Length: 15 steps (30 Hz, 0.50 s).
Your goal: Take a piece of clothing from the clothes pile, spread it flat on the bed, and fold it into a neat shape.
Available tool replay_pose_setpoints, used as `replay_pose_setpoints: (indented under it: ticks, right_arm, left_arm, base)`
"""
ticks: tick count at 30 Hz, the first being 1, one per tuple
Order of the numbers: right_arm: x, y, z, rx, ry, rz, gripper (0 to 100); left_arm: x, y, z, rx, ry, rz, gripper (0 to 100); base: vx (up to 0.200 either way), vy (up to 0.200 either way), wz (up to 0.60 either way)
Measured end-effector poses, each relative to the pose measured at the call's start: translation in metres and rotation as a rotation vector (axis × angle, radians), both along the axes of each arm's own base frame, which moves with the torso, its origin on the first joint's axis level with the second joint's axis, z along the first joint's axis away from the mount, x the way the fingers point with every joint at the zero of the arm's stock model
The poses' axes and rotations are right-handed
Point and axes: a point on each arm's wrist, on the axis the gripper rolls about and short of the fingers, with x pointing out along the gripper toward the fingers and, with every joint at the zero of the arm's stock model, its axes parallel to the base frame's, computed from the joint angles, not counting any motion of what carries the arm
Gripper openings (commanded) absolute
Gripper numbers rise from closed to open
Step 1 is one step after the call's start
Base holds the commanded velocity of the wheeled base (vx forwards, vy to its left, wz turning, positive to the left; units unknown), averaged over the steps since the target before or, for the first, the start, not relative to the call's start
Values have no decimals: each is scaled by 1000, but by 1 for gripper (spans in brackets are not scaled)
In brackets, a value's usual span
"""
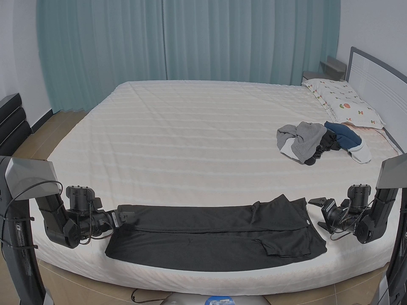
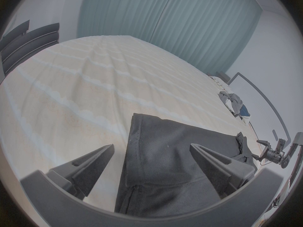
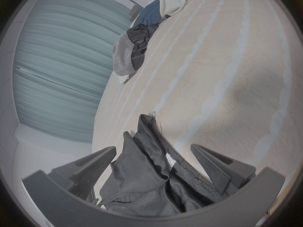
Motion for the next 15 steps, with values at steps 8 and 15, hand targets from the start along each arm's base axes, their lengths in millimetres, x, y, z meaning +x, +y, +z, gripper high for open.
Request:
replay_pose_setpoints:
  ticks: [8,15]
  right_arm:
    - [0,3,-2,-5,5,7,100]
    - [0,3,-3,-4,7,9,100]
  left_arm:
    - [-4,-6,-14,9,-5,-29,100]
    - [-8,-12,-18,10,8,-47,0]
  base:
    - [0,0,0]
    - [0,0,0]
